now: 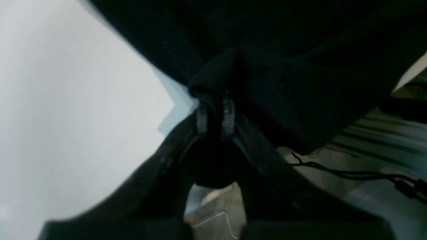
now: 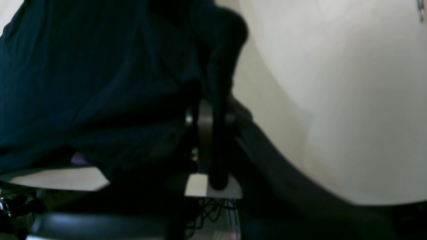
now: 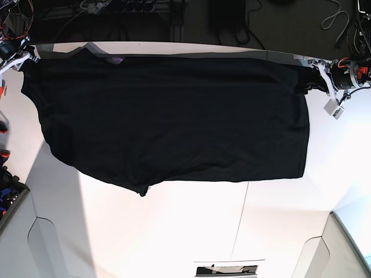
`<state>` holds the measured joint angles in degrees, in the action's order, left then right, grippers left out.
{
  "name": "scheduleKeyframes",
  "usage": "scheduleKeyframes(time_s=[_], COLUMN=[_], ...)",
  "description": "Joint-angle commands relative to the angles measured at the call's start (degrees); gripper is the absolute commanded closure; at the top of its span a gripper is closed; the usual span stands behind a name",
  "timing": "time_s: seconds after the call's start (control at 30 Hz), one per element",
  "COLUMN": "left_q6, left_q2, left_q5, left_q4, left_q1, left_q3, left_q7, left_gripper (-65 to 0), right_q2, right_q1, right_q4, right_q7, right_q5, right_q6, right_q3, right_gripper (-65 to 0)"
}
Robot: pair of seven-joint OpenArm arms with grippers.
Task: Layout the t-shirt on the table in an organized manner, then fold the t-shirt properly
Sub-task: 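Pull the folded edge with both grippers to straighten the fold, then release the edge and move both grippers to the shirt's opposite corners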
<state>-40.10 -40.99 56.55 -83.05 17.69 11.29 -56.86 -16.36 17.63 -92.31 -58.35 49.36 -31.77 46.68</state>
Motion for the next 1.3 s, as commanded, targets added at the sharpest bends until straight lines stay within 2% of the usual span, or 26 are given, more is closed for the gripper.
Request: scheduleKeyframes(time_s=[0.0, 0.17, 0.27, 0.3, 0.33, 0.4, 0.47, 0.7, 1.03, 1.13, 1.27], left_q6=[0.1, 0.1, 0.1, 0.1, 0.1, 0.1, 0.1, 0.1, 0.1, 0.1, 0.1], left_q2=[-1.4, -1.4, -1.4, -1.4, -1.42, -1.4, -1.4, -1.57, -2.64, -2.8, -3.5], left_q5=[-1.07, -1.07, -1.05, -0.92, -0.57, 0.37, 1.62, 6.49, 8.5, 4.11, 2.25], left_q4=[-0.68, -0.68, -0.68, -0.68, -0.68, -0.68, -0.68, -1.31, -1.4, -1.4, -1.38], left_q1=[0.57, 0.85, 0.61, 0.42, 0.39, 0.39, 0.39, 0.42, 0.57, 0.63, 0.61], left_q3=[0.81, 1.51, 1.55, 1.55, 1.55, 2.01, 3.34, 14.75, 14.97, 14.97, 14.99], left_q7=[-0.83, -0.81, -0.81, -0.81, -0.81, -0.83, -0.83, -2.38, -3.76, -3.17, -2.64], left_gripper=[0.0, -0.9, -23.0, -28.8, -31.8, -32.0, -32.0, -32.0, -32.0, -32.0, -32.0], right_q2=[-1.27, -1.27, -1.27, -1.29, -1.29, -1.27, -1.29, -3.28, -7.54, -7.76, -7.78], right_q1=[0.35, 0.5, 0.24, 0.13, 0.15, 0.17, 0.15, -1.07, -7.61, -7.58, -7.63], right_q4=[-1.22, -1.27, -1.27, -1.27, -1.27, -1.27, -1.27, -1.29, -1.2, -1.18, -1.16], right_q7=[1.33, 1.33, 1.51, 1.62, 2.03, 2.4, 2.64, 3.06, 2.58, 2.62, 4.15], right_q5=[0.66, 0.35, 0.04, -0.09, -0.07, -0.22, -0.35, -1.01, -3.13, -3.13, -3.17], right_q6=[-0.13, -0.13, -0.13, -0.13, -0.13, -0.13, -0.15, -0.13, 0.04, 0.04, 0.04], right_q3=[1.01, 1.38, 1.38, 1.38, 1.38, 1.38, 1.38, 1.44, 1.53, 1.53, 1.53], right_gripper=[0.0, 0.0, 0.0, -4.8, -13.4, -26.5, -32.1, -32.1, -32.1, -32.1, -32.1])
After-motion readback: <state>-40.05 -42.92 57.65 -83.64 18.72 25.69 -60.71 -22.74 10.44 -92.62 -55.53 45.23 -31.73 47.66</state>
